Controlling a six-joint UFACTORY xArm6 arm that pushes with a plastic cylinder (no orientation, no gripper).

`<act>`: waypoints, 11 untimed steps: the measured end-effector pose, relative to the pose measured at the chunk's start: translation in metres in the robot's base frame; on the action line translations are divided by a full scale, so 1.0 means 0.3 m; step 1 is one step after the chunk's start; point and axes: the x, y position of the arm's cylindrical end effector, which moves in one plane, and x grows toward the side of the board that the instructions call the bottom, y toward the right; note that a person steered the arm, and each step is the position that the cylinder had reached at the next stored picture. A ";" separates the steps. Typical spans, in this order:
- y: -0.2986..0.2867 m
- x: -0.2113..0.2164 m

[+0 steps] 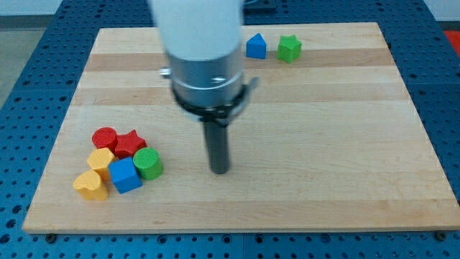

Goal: Slide the green star into the triangle

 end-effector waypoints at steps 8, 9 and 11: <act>0.567 -1.000; 0.526 -1.004; 0.389 -0.869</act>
